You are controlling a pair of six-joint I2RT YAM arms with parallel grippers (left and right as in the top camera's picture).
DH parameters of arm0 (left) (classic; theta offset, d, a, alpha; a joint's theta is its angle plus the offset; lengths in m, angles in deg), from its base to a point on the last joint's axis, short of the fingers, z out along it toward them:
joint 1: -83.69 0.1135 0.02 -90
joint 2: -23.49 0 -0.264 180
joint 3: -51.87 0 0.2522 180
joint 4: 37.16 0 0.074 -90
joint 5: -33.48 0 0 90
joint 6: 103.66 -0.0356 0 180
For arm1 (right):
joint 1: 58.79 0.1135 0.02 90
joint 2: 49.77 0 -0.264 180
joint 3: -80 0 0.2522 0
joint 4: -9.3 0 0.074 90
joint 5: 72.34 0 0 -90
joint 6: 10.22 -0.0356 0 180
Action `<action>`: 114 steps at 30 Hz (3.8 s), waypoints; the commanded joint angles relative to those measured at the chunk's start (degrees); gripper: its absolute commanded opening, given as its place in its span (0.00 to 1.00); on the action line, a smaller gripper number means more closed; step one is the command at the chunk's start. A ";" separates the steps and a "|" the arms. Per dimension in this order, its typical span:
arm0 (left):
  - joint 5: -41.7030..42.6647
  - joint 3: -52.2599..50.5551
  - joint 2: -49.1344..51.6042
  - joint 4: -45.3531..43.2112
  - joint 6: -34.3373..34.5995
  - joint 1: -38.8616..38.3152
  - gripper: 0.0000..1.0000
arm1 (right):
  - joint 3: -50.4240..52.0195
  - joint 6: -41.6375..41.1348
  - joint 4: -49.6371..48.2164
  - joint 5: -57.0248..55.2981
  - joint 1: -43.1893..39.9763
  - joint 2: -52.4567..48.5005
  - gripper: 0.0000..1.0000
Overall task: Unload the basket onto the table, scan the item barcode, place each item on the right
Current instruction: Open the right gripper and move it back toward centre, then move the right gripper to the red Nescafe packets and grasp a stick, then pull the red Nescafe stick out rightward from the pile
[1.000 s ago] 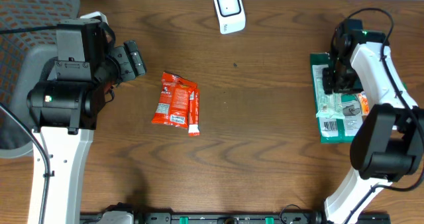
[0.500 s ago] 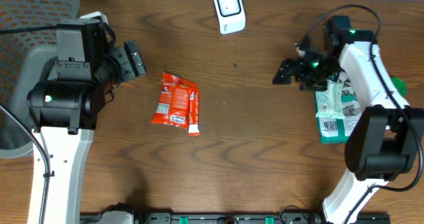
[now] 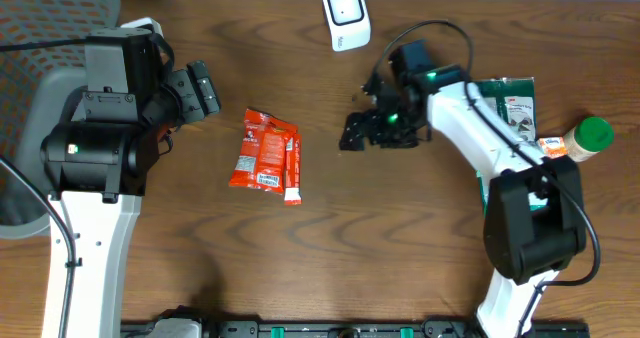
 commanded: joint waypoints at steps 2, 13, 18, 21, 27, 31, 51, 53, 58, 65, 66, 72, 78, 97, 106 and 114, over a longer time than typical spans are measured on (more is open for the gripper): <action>-0.48 0.28 0.11 -0.02 0.09 0.20 0.90 | 0.37 -8.96 -2.10 -11.54 6.99 0.55 0.99; -0.48 0.28 0.11 -0.02 0.09 0.20 0.90 | 0.37 -10.99 -7.04 -13.77 15.02 0.55 0.89; -0.48 0.28 0.11 0.00 0.09 0.20 0.90 | 0.37 -13.44 -8.31 -16.13 15.78 0.55 0.79; -0.48 0.28 0.11 -0.02 0.09 0.20 0.90 | 0.33 -15.15 -8.24 -19.34 16.37 0.55 0.72; -0.48 0.28 0.11 -0.02 0.09 0.20 0.90 | -2.21 -16.39 -6.34 -19.65 16.33 0.55 0.68; -0.48 0.28 0.11 -0.02 0.09 0.20 0.90 | -5.09 -19.85 -5.14 -21.35 16.76 0.55 0.64; -0.48 0.28 0.11 -0.02 0.09 0.20 0.90 | -3.54 -29.49 -10.25 -37.46 28.15 -1.42 0.58; -0.48 0.28 0.11 -0.02 0.09 0.20 0.90 | -3.50 -29.73 -11.15 -37.51 28.94 -2.38 0.58; -0.48 0.28 0.11 -0.02 0.09 0.20 0.90 | -3.48 -30.99 -12.59 -37.46 29.70 -5.46 0.60; -0.48 0.28 0.11 -0.02 0.09 0.20 0.90 | -3.48 -31.80 -12.48 -37.44 29.73 -8.79 0.49; -0.48 0.28 0.11 -0.02 0.09 0.20 0.90 | -3.48 -31.80 -12.37 -37.44 29.73 -8.96 0.48; -0.48 0.28 0.11 0.00 0.09 0.20 0.90 | -3.48 -31.80 -12.20 -37.46 29.73 -9.09 0.47; -0.48 0.28 0.11 0.00 0.09 0.20 0.90 | -3.37 -31.80 -12.17 -37.44 29.73 -9.97 0.43; -0.48 0.28 0.11 0.00 0.09 0.20 0.90 | -3.32 -31.54 -7.21 -44.50 26.91 -12.00 0.38; -0.48 0.28 0.11 0.00 0.09 0.20 0.90 | -3.32 -26.45 -0.68 -40.79 18.18 -11.98 0.35; -0.48 0.28 0.11 0.00 0.09 0.20 0.90 | -3.34 -17.59 2.08 -35.45 12.13 -11.91 0.35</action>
